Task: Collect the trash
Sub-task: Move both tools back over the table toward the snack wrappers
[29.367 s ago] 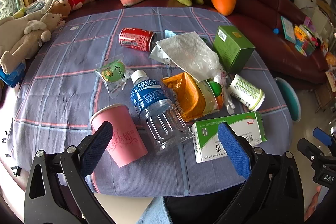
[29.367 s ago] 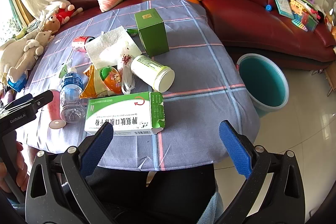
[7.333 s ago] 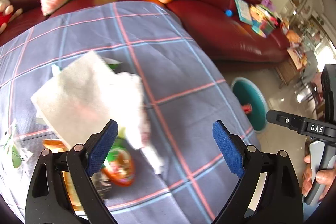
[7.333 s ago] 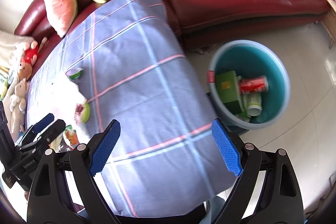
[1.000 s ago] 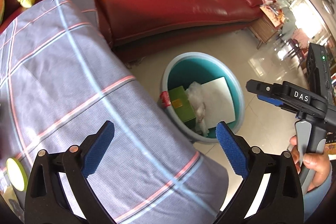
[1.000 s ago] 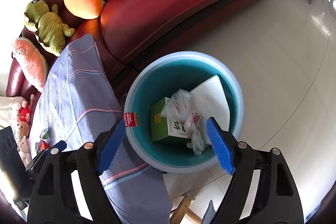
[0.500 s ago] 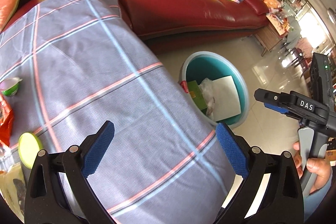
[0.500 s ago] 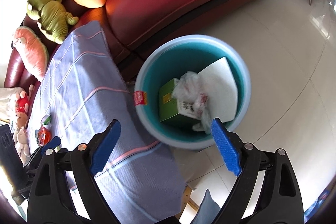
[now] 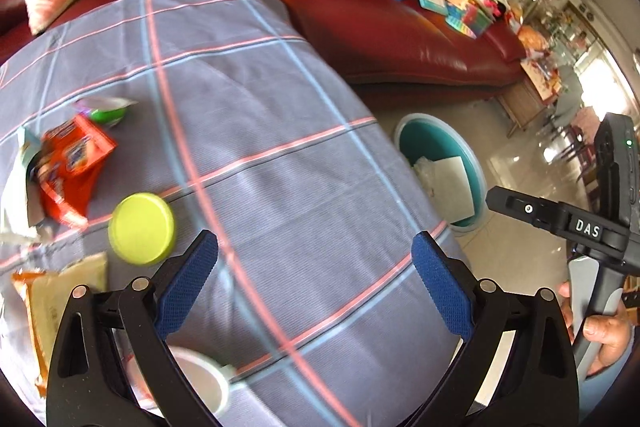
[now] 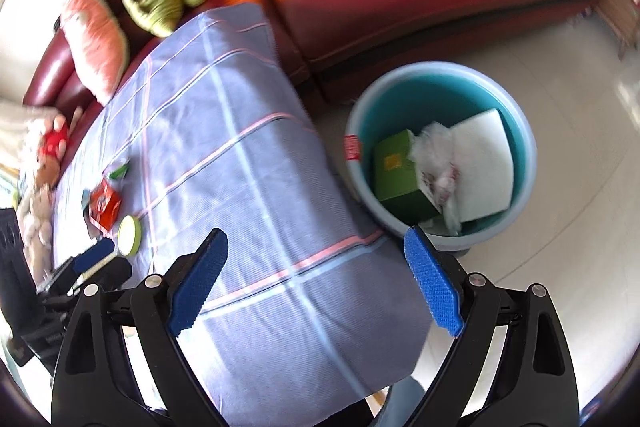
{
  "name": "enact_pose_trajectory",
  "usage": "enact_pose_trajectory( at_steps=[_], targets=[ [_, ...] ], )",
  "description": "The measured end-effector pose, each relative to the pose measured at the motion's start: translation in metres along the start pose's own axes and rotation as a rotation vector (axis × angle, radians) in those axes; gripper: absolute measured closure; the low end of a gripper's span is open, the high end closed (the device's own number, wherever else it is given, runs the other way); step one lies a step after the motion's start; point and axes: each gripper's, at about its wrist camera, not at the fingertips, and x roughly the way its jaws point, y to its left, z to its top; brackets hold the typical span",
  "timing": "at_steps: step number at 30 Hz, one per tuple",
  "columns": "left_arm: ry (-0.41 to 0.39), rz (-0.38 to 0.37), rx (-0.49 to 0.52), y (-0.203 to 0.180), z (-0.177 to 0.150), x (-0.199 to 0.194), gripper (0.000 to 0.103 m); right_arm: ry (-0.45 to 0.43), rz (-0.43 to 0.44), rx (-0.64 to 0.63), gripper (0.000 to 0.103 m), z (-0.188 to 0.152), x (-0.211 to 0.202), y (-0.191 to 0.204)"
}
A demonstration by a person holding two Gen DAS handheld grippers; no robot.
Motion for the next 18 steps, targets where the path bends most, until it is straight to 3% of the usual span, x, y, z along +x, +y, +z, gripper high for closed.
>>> enact_pose_trajectory(
  at_steps=[9,18],
  targets=[
    [-0.052,0.057,-0.055,0.054,-0.025,-0.043,0.005,0.018,0.019,-0.109,0.017,-0.017,-0.003,0.067],
    [-0.096,0.151,-0.152,0.127,-0.053,-0.08,0.005,0.094,0.061,-0.2,0.017,-0.04,0.014,0.126]
  ],
)
